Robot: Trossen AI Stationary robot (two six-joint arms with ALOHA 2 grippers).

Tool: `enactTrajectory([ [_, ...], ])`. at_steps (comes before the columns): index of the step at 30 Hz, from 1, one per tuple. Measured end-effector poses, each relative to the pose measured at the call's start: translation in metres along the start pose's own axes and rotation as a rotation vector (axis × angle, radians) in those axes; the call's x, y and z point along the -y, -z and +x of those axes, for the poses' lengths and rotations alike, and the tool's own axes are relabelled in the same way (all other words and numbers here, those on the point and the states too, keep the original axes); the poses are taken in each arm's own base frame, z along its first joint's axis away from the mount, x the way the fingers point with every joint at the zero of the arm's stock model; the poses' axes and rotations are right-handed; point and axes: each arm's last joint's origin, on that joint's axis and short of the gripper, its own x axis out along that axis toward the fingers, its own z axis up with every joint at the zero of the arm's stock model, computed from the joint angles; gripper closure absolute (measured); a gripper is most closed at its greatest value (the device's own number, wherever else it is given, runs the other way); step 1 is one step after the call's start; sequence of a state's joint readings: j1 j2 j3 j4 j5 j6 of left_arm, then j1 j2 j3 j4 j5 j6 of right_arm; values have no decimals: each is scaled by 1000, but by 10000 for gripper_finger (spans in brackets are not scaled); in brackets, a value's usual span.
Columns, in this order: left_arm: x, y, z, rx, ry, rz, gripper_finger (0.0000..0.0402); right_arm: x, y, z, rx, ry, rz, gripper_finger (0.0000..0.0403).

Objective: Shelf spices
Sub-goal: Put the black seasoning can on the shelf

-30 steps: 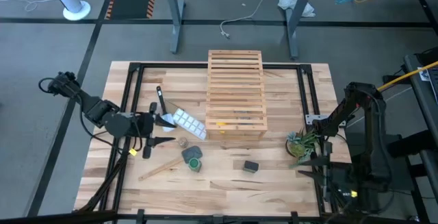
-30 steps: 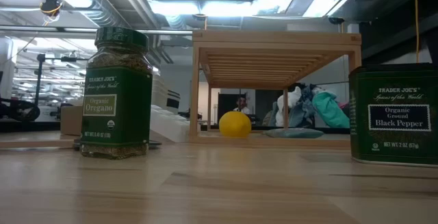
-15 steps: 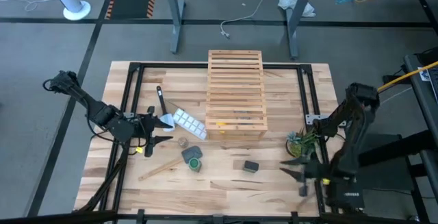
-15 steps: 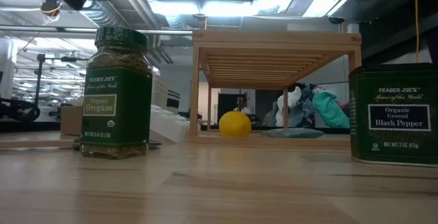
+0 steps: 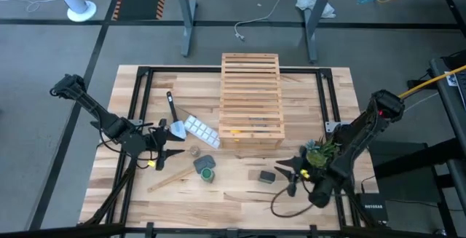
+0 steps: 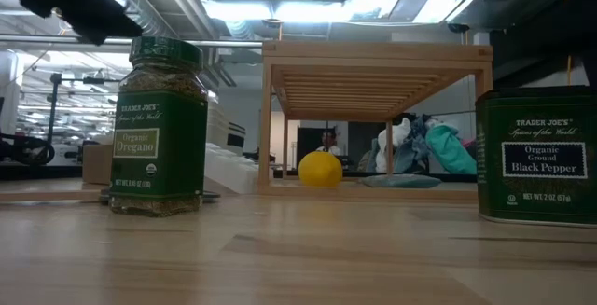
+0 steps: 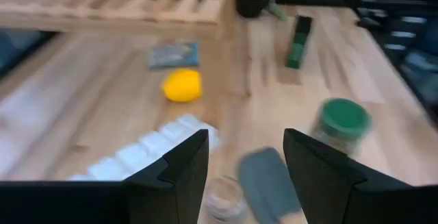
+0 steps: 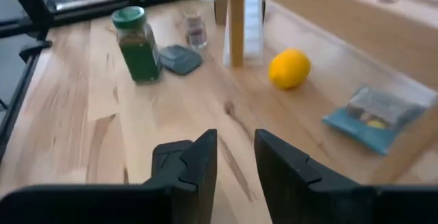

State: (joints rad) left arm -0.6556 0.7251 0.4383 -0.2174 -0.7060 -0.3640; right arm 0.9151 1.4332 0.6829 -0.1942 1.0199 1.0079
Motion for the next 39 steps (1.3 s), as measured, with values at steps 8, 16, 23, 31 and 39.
enactTrajectory([
  [8,-10,-1,-9,47,-77,15,219,-13,-5,26,-48,-124,-140,299],
  [16,-14,3,-16,23,-68,-37,219,-22,-1,22,-129,-288,-189,299],
  [23,-12,4,-15,17,-60,-45,219,-24,0,22,-168,-335,-159,299],
  [31,-15,3,-18,26,-76,23,219,-23,-1,22,-157,-321,-157,299],
  [39,-31,22,-25,56,-119,-11,219,-24,-1,22,-155,-322,-154,299],
])
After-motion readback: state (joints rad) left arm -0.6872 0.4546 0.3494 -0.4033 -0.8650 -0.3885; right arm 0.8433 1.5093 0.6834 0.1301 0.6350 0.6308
